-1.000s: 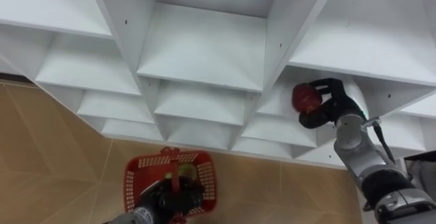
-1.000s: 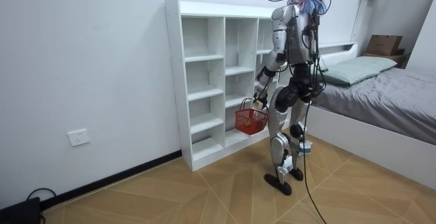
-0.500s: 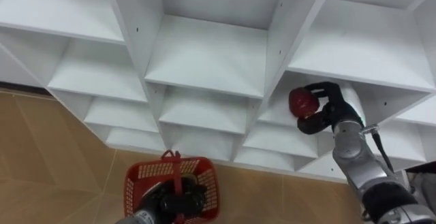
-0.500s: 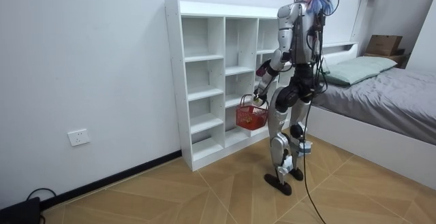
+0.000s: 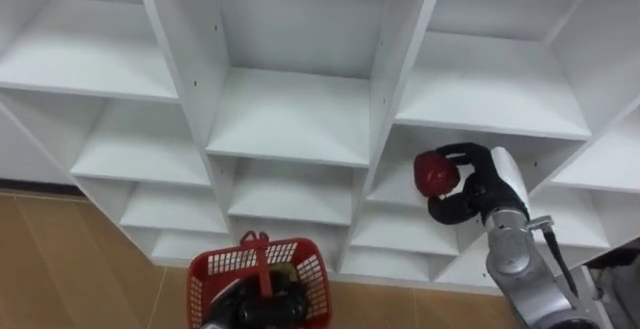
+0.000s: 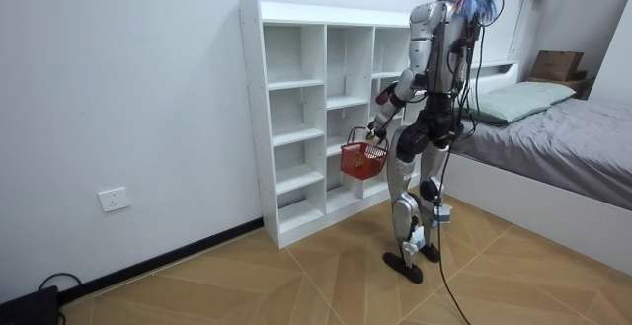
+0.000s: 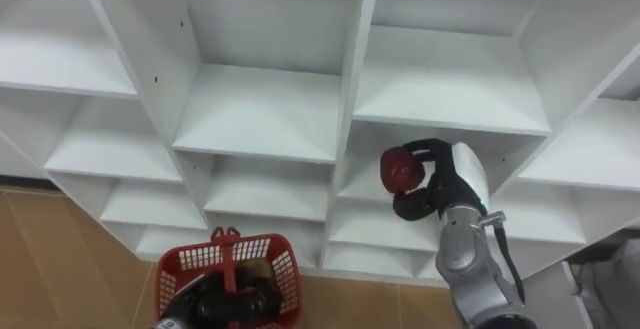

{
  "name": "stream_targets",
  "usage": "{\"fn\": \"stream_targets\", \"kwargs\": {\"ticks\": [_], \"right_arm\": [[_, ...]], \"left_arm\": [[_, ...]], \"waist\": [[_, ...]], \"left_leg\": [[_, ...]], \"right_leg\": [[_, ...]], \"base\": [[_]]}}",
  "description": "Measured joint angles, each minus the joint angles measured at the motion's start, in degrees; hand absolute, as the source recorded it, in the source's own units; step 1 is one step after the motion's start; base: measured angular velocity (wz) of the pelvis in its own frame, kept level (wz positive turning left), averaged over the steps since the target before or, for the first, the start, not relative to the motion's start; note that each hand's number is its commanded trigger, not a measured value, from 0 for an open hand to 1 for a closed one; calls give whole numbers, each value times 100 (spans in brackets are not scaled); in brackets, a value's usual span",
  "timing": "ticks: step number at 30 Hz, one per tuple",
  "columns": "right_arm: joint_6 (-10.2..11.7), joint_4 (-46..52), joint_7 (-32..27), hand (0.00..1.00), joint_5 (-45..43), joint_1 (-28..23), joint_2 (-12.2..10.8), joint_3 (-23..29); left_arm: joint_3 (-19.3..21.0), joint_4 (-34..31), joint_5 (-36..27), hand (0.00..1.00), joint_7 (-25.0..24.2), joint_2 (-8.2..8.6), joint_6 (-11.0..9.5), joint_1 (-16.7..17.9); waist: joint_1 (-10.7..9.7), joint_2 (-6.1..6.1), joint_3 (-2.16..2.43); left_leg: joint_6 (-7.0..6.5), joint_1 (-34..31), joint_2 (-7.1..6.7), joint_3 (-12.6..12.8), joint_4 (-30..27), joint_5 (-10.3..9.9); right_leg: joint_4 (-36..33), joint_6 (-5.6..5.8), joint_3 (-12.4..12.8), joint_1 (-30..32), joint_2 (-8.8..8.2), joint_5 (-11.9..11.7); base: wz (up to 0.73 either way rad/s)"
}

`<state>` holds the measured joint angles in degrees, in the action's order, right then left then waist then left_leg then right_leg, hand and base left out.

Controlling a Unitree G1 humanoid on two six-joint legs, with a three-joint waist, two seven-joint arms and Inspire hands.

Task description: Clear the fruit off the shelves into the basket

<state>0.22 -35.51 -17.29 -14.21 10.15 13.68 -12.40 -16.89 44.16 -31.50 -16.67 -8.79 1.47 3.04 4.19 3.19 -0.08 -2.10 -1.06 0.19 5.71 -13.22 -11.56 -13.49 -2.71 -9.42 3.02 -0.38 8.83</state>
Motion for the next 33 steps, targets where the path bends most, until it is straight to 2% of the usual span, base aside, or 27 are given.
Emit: {"fn": "stream_targets", "kwargs": {"ticks": [4, 14, 21, 26, 30, 33], "right_arm": [[16, 282, 90, 100, -103, -119, -49, -14], [121, 554, 290, 100, -362, -675, -50, -85], [118, 662, 427, 100, -478, -708, -47, -107], [120, 893, 435, 100, -479, -709, -44, -210], [120, 1106, 530, 100, -471, -776, -42, -229], [121, 1262, 636, 100, -466, -876, -43, -273]], "left_arm": [[1, -176, -12, 100, -11, 1, -1, 72], [8, -285, -24, 100, -10, 5, -4, 124], [10, -320, -35, 100, -8, 49, -4, 133], [2, -322, -39, 100, 8, 101, -21, 133], [-11, -352, -33, 100, 7, 108, -20, 133], [-16, -387, -34, 100, 7, 129, -20, 133]], "waist": [[-85, -42, -15], [-80, -54, -22], [-103, -86, -32], [-127, -158, -64], [-127, -173, -59], [-126, -204, -28]], "left_leg": [[0, 154, -3, 39, 105, 0], [2, 469, -8, 40, 241, -1], [2, 506, -6, 42, 251, -1], [3, 625, -8, 80, 269, -3], [2, 666, -4, 89, 307, -3], [2, 677, -4, 122, 347, -3]], "right_leg": [[7, 8, 64, -84, 9, 27], [184, 25, 145, -397, 44, 57], [187, 26, 164, -423, 51, 58], [199, 32, 216, -501, 55, 62], [197, 32, 221, -499, 62, 62], [180, 31, 223, -504, 62, 60]], "base": [[-7], [-1], [0], [-4], [-1], [-1]]}}
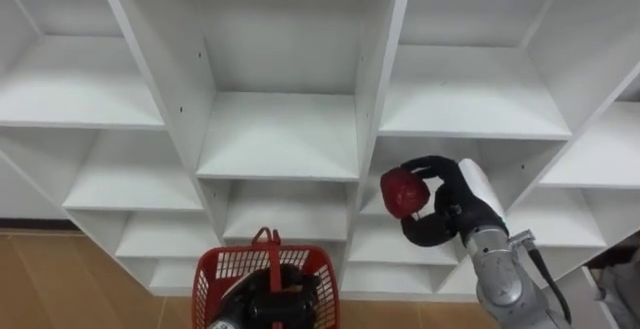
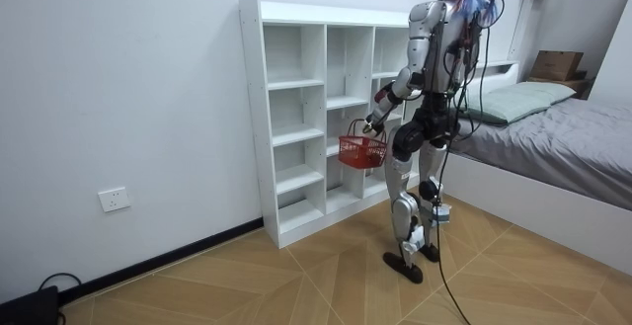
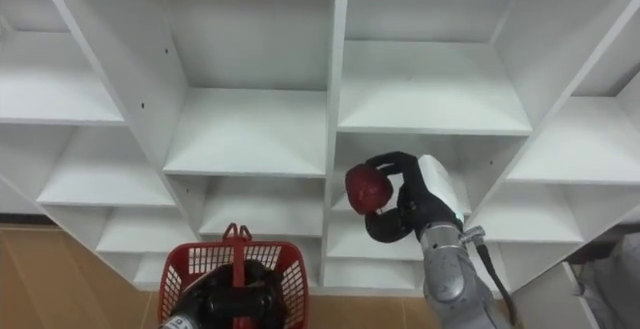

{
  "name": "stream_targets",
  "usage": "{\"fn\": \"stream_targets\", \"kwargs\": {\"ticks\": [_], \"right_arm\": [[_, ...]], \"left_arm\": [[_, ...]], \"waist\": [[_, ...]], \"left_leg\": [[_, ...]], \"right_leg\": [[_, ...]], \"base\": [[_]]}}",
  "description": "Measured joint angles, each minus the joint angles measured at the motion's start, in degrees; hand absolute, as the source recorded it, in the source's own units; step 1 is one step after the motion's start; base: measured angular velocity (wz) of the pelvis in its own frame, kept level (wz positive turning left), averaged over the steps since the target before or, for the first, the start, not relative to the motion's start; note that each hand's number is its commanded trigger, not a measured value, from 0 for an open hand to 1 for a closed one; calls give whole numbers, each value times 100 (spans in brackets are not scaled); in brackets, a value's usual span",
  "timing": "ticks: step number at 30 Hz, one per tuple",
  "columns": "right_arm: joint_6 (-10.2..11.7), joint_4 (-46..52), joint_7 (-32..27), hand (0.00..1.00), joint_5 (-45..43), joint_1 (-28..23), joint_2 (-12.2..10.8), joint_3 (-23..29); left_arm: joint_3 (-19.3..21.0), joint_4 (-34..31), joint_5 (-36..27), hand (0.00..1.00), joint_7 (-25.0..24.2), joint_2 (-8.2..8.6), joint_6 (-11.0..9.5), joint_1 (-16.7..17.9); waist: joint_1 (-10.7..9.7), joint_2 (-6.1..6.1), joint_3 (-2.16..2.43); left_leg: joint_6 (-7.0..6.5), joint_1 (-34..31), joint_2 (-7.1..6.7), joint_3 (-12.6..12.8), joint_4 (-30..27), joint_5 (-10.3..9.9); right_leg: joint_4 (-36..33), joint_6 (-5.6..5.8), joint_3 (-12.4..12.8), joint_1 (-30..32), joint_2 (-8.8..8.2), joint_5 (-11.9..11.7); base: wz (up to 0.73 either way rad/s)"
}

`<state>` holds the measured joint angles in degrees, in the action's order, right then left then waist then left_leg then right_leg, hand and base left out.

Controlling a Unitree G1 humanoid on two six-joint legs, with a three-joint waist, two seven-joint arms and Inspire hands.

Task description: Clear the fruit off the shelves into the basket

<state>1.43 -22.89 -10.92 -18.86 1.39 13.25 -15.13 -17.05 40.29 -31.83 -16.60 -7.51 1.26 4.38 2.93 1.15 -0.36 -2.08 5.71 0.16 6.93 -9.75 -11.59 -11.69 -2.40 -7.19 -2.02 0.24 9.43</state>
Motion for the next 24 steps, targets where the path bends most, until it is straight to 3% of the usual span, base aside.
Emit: {"fn": "stream_targets", "kwargs": {"ticks": [2, 10, 17, 24], "right_arm": [[-1, 5, 50, 100, 1, -73, -4, -13], [-10, 124, 239, 100, -69, -144, -123, -86], [-21, 144, 435, 100, -161, -217, -243, -214], [-21, 144, 632, 100, -183, -219, -260, -474]], "left_arm": [[-4, -9, -1, 100, 0, 19, 0, 0], [-4, -9, -1, 100, -8, 17, 0, 0], [-12, -48, -6, 100, -18, -31, -1, -2], [-127, -48, -6, 100, -19, -68, -1, 0]], "waist": [[2, -19, 19], [-98, -1, 22], [-118, 105, -27], [-94, 120, -21]], "left_leg": [[-1, 3, 0, 21, -1, 1], [0, 11, 2, 46, 2, 1], [0, 75, 1, 63, 26, 1], [0, 52, 3, 62, 25, 0]], "right_leg": [[-9, 3, 2, -5, -3, -5], [3, 3, 8, -9, -2, -5], [8, 6, 62, -15, 3, -2], [1, 6, 62, -15, 7, -6]], "base": [[-2], [-1], [-4], [0]]}}
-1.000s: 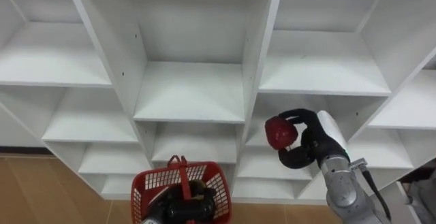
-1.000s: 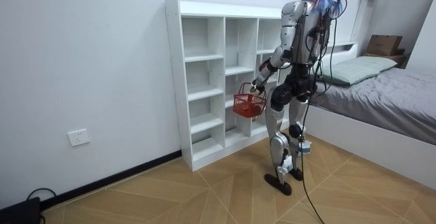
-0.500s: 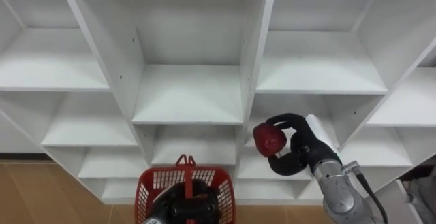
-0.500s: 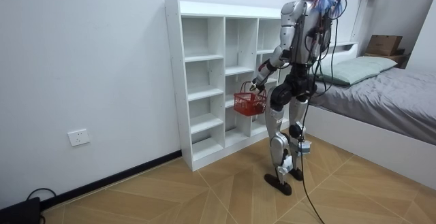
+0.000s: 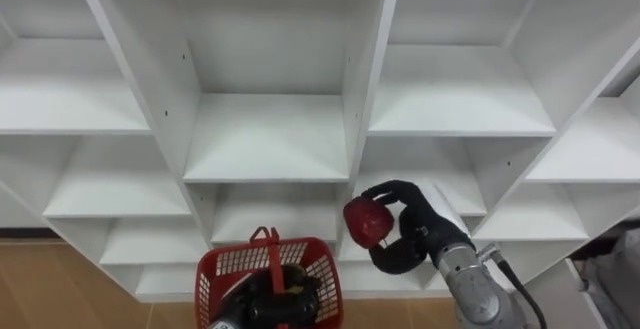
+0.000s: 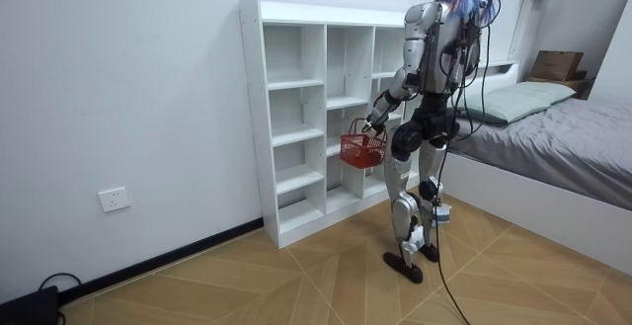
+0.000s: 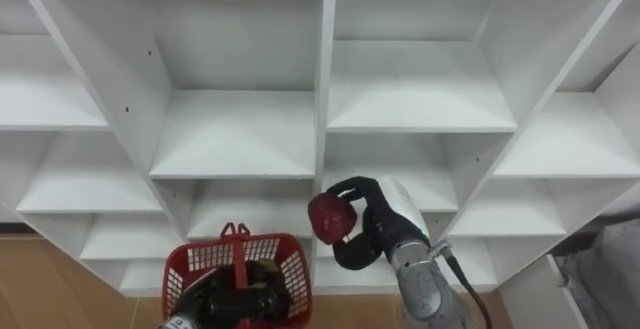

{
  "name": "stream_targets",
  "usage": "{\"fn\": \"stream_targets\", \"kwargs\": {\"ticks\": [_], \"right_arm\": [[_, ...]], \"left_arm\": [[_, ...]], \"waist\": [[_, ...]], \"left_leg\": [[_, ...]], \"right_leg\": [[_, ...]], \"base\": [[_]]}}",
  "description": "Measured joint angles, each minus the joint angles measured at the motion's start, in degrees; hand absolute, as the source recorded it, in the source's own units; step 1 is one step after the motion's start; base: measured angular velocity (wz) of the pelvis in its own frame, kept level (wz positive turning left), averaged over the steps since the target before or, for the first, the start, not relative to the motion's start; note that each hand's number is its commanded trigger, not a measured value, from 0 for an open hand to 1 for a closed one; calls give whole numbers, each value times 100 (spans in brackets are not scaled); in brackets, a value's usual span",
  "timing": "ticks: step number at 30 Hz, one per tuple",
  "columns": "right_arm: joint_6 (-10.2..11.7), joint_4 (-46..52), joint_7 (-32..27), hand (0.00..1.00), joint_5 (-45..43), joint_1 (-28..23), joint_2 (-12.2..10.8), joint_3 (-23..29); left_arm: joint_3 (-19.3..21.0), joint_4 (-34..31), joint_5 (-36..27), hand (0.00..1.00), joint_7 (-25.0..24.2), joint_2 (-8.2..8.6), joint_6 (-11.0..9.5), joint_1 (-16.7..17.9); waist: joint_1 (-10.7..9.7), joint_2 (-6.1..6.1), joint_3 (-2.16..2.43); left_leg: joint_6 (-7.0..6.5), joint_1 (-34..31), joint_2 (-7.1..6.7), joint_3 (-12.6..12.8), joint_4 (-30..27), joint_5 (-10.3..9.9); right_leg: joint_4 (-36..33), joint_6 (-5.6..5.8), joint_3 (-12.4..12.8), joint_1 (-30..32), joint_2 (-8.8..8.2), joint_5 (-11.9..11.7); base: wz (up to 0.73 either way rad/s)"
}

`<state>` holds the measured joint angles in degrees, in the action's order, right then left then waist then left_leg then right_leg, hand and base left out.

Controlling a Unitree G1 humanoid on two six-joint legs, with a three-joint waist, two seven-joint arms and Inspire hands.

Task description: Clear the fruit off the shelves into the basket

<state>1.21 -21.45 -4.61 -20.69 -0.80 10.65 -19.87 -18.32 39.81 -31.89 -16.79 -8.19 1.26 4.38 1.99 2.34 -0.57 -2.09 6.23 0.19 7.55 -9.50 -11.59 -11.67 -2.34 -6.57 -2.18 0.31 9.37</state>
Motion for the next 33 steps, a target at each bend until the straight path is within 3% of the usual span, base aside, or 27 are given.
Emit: {"fn": "stream_targets", "kwargs": {"ticks": [11, 33], "right_arm": [[-5, 0, 409, 100, -178, -31, -176, -198], [-12, -2, 594, 100, -205, -27, -198, -351]], "left_arm": [[-1, 1, 7, 100, 0, 83, 0, 0], [-10, 29, 36, 100, -7, 119, 9, 21]], "waist": [[4, -66, -20], [19, -52, 2]], "left_leg": [[0, 20, 2, -1, 2, -1], [-1, 22, 1, 0, 5, -1]], "right_leg": [[8, 0, -4, 22, -3, 0], [-5, -2, 1, 14, -3, -2]], "base": [[0], [0]]}}
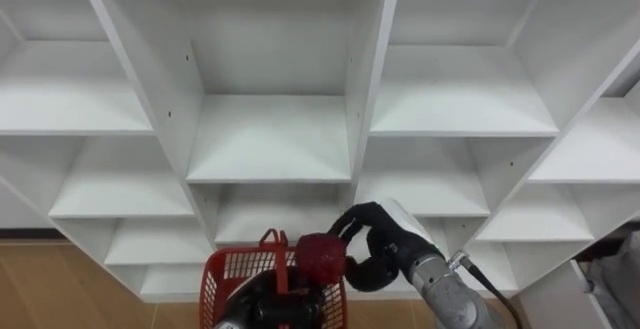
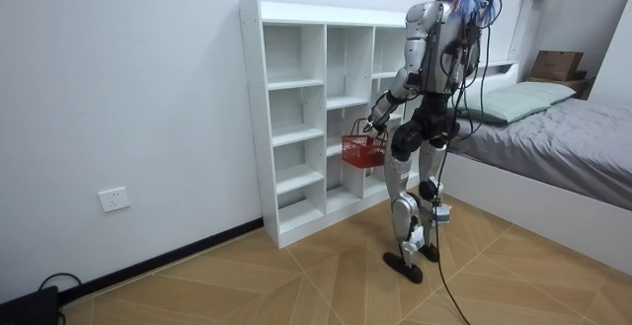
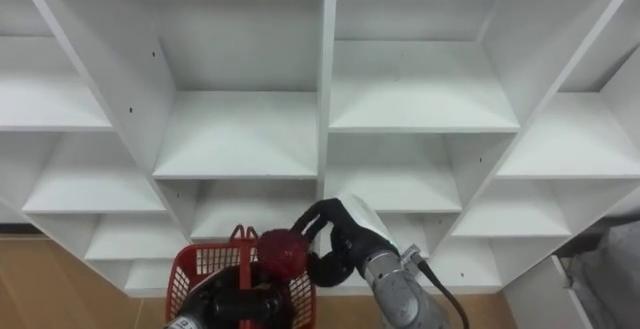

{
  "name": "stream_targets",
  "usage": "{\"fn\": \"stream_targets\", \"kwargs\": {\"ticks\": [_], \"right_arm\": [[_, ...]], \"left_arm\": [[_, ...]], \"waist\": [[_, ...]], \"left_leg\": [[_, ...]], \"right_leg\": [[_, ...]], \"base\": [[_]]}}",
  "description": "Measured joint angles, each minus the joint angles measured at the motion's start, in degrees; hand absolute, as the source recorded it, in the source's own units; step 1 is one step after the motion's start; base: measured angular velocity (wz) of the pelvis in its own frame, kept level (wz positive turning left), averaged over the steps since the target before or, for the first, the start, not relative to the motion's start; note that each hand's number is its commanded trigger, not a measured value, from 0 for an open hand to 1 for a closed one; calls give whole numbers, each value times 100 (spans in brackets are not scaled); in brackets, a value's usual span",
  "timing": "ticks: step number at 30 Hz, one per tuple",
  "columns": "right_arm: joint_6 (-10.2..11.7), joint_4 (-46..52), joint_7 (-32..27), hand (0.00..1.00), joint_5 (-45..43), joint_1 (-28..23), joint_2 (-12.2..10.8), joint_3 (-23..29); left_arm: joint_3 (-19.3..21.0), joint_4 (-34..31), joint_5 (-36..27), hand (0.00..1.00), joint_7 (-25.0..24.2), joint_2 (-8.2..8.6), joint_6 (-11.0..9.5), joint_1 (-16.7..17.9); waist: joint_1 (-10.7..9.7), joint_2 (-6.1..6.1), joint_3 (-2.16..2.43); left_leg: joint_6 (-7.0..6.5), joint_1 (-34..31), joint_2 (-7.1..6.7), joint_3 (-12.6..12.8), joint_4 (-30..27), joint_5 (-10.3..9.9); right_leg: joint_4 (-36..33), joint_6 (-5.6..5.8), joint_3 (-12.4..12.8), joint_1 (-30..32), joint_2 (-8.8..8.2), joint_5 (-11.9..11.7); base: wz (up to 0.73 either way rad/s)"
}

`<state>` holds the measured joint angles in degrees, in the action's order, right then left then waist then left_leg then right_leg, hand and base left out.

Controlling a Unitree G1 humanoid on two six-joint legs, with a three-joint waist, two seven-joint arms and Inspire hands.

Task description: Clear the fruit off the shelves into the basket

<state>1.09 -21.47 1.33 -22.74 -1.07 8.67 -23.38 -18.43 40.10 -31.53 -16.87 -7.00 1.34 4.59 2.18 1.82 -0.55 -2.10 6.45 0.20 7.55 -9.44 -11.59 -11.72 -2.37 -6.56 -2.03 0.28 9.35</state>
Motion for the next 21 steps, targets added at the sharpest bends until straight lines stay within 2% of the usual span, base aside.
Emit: {"fn": "stream_targets", "kwargs": {"ticks": [6, 11, 21], "right_arm": [[0, -10, 4, 100, -2, -1, 68, -8], [-3, -28, 6, 100, -1, -2, 54, -12], [-1, -124, -13, 100, 0, -3, 13, -37]], "left_arm": [[-31, 2, -2, 100, -12, -20, 0, 5], [-44, -23, -6, 100, -124, 40, -1, 5], [-65, -26, -9, 100, -159, 70, -1, 6]], "waist": [[69, 32, -5], [146, 83, 5], [158, 120, -1]], "left_leg": [[0, 2, 0, -3, 0, 0], [0, 0, -1, -7, -1, 0], [0, -36, 0, -9, -1, 0]], "right_leg": [[11, 1, 3, 4, -1, 1], [17, 1, -1, 3, -1, 1], [0, 1, -6, -8, -1, 1]], "base": [[0], [0], [0]]}}
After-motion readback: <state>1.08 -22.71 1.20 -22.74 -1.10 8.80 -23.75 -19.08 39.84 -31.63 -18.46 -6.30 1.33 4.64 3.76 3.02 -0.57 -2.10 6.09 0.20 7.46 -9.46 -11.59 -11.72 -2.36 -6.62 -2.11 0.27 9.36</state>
